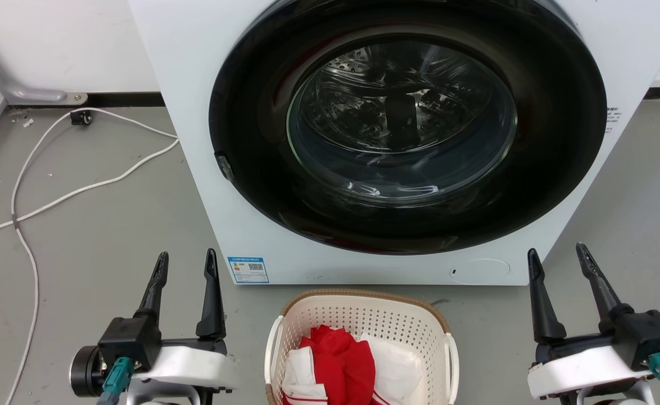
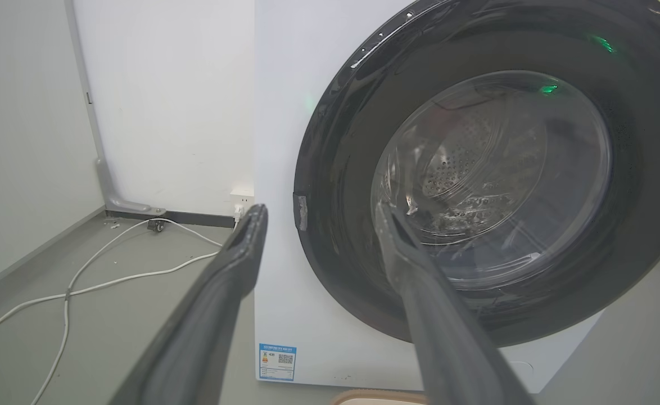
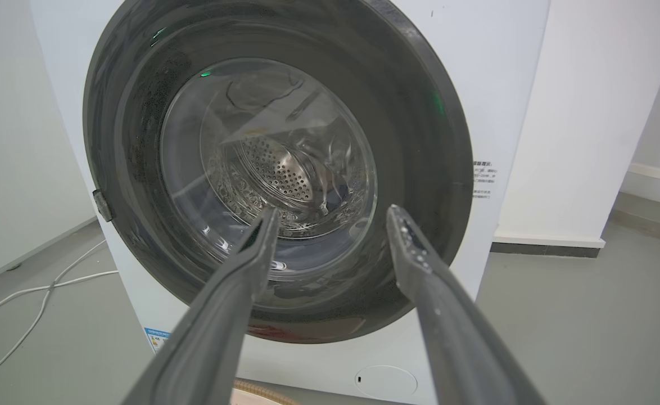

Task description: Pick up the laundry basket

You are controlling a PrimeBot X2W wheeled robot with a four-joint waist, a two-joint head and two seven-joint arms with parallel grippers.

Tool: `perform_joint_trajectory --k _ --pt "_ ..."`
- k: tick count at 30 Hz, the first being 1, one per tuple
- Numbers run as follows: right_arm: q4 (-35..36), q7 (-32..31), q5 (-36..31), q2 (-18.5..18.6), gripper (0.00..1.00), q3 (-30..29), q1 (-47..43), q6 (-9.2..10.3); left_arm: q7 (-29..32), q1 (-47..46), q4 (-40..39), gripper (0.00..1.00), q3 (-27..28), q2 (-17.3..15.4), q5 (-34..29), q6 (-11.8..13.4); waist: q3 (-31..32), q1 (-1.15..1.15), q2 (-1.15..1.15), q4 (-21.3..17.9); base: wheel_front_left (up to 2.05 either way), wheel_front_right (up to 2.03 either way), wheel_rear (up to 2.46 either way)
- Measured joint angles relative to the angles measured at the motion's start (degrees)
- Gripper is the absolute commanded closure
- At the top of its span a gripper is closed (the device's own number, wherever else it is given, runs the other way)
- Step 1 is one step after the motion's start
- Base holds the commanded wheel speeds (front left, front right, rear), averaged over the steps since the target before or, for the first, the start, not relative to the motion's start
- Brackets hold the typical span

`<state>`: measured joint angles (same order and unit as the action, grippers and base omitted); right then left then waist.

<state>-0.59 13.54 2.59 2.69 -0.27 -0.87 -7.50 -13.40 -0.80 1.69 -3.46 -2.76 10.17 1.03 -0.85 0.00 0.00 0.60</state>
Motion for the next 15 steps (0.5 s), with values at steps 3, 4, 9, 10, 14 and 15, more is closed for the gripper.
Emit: perform_joint_trajectory --k 3,4,9,10,14,15 --pt "0.1 0.3 -1.6 0.0 0.00 0.1 -0.3 0.00 -0.4 0.0 -0.1 0.00 -0.2 0.0 -1.2 0.1 0.1 0.00 0.00 0.1 0.00 0.00 0.00" --pt "0.1 0.3 -1.9 0.0 0.00 0.1 -0.3 0.00 -0.5 0.1 -0.2 0.00 -0.2 0.0 -1.6 0.1 0.1 0.00 0.00 0.1 0.00 0.00 0.00" --pt "0.5 0.8 -4.1 0.0 0.00 0.3 -0.4 0.00 -0.9 0.5 -0.2 0.00 -0.3 0.0 -3.7 0.5 0.1 0.00 0.00 0.1 0.00 0.00 0.00" --pt "0.5 0.9 -4.7 0.0 0.00 0.3 -0.4 0.00 -1.0 0.5 -0.2 0.00 -0.3 0.0 -4.2 0.5 0.0 0.00 0.00 0.1 0.00 0.00 0.00" --pt "0.8 1.4 -6.2 0.0 0.00 0.3 -0.5 0.00 -1.5 0.5 -0.3 0.00 -0.4 0.0 -5.8 0.5 -0.1 0.00 0.00 0.2 0.00 0.00 0.00" --pt "0.8 1.5 -6.6 0.0 0.00 0.3 -0.5 0.00 -1.5 0.5 -0.3 0.00 -0.4 0.0 -6.2 0.5 -0.1 0.00 0.00 0.2 0.00 0.00 0.00"
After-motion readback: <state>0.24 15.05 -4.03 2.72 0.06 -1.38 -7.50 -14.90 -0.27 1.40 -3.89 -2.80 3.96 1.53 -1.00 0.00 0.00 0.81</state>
